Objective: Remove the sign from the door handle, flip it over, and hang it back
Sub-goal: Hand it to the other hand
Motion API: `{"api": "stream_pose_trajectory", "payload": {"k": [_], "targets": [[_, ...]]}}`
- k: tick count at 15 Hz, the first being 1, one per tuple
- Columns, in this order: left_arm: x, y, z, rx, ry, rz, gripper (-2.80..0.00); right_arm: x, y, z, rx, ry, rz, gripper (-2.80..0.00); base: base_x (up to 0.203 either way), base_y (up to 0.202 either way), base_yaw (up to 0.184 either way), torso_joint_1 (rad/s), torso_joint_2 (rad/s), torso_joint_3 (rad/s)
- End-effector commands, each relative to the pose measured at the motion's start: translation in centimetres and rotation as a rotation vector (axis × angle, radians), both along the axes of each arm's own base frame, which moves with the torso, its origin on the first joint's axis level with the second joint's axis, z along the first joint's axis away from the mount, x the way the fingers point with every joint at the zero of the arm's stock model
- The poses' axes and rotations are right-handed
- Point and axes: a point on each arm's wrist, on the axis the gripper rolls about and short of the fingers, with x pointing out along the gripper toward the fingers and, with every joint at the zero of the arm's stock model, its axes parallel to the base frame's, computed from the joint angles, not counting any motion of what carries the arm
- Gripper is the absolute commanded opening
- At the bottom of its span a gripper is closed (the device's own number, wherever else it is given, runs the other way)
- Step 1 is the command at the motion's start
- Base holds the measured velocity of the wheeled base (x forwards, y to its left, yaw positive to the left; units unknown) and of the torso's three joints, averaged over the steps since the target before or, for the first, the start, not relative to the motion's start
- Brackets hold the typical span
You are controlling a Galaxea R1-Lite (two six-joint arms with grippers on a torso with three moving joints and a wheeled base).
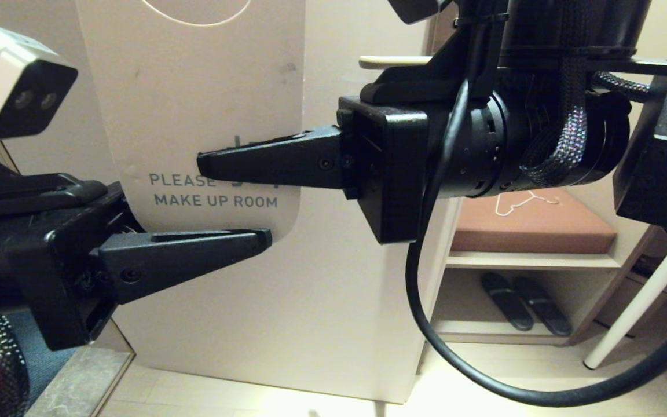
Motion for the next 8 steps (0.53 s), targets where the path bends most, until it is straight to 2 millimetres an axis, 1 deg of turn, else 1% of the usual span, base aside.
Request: {"api": "stream_pose_trajectory", "payload": {"k": [1, 8], "targets": [[-0.1, 0.0, 0.09, -0.002, 0.0, -0.006, -2.8, 0.03, -0.02, 0.01, 0.001, -0.001, 0.003, -2.8, 0.0, 0.0, 0.0, 0.0, 0.0, 0.0], [-0.26, 0.03, 0.2, -0.004, -0.004, -0.011, -2.8, 0.12, 0.16, -0.21, -0.003, 0.002, 0.005, -2.8, 0.0, 0.0, 0.0, 0.0, 0.0, 0.0]]}}
